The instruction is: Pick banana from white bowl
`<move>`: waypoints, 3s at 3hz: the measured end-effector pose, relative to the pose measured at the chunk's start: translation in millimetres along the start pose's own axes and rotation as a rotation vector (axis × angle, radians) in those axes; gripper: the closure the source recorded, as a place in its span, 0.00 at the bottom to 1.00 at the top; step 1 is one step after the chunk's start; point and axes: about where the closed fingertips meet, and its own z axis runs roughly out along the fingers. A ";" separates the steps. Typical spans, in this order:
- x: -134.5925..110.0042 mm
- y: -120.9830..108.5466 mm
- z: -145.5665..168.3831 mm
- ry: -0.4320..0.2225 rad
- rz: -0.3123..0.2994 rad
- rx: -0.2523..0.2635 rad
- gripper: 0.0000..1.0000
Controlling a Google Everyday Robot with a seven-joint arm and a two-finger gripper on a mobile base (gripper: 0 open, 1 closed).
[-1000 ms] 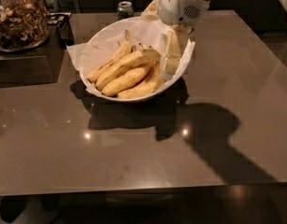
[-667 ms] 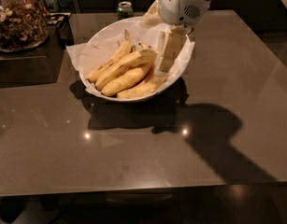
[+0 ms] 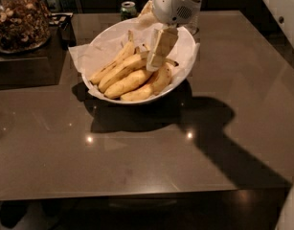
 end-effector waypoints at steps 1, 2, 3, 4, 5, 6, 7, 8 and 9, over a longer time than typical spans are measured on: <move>-7.9 -23.5 19.0 -0.032 -0.063 -0.012 0.26; -9.9 -35.7 36.5 -0.051 -0.096 -0.035 0.29; -4.0 -35.5 53.0 -0.063 -0.089 -0.066 0.34; 10.7 -23.7 70.0 -0.063 -0.051 -0.113 0.35; 21.0 -13.7 81.3 -0.057 -0.026 -0.154 0.41; 27.1 -7.6 86.9 -0.048 -0.017 -0.184 0.60; 27.1 -7.6 86.9 -0.048 -0.017 -0.183 0.83; 24.0 -4.9 72.5 -0.025 -0.023 -0.162 1.00; 17.6 -2.2 41.5 0.015 -0.011 -0.105 1.00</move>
Offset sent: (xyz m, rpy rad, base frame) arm 0.0484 0.0426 -0.0260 0.0180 0.0092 0.1672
